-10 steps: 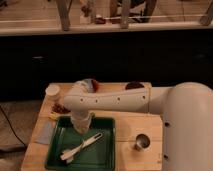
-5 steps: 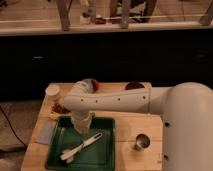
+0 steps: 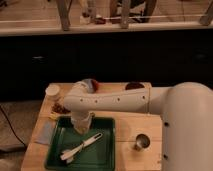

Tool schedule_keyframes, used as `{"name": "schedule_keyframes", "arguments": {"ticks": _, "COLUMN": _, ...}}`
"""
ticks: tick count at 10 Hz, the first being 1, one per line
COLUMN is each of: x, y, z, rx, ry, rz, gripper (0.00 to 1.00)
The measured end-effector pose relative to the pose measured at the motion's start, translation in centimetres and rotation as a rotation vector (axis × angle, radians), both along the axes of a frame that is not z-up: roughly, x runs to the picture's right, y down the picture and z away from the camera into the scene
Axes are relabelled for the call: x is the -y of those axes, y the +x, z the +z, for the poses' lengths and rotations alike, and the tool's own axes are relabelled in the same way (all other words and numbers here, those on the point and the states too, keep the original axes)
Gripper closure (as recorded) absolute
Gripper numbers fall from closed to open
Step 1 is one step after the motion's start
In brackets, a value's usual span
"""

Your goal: Place fork in tray

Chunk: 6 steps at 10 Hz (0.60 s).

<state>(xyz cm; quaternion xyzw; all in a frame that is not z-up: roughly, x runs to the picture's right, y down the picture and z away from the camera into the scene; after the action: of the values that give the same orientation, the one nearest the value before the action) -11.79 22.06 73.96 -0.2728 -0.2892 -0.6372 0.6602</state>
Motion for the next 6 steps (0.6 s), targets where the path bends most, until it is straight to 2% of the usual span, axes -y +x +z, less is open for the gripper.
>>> {"name": "schedule_keyframes", "arguments": {"ticks": 2, "x": -0.1, "y": -0.5, "z": -0.1, "rx": 0.008, "ry": 0.000, "rz": -0.012, "gripper": 0.41}}
{"name": "schedule_keyframes", "arguments": {"ticks": 4, "x": -0.2, "y": -1.1, "z": -0.3, "rx": 0.020, "ry": 0.001, "rz": -0.023, "gripper": 0.24}}
{"name": "schedule_keyframes", "arguments": {"ticks": 6, "x": -0.3, "y": -1.6, "z": -0.4, "rx": 0.033, "ry": 0.002, "rz": -0.032, "gripper": 0.20}}
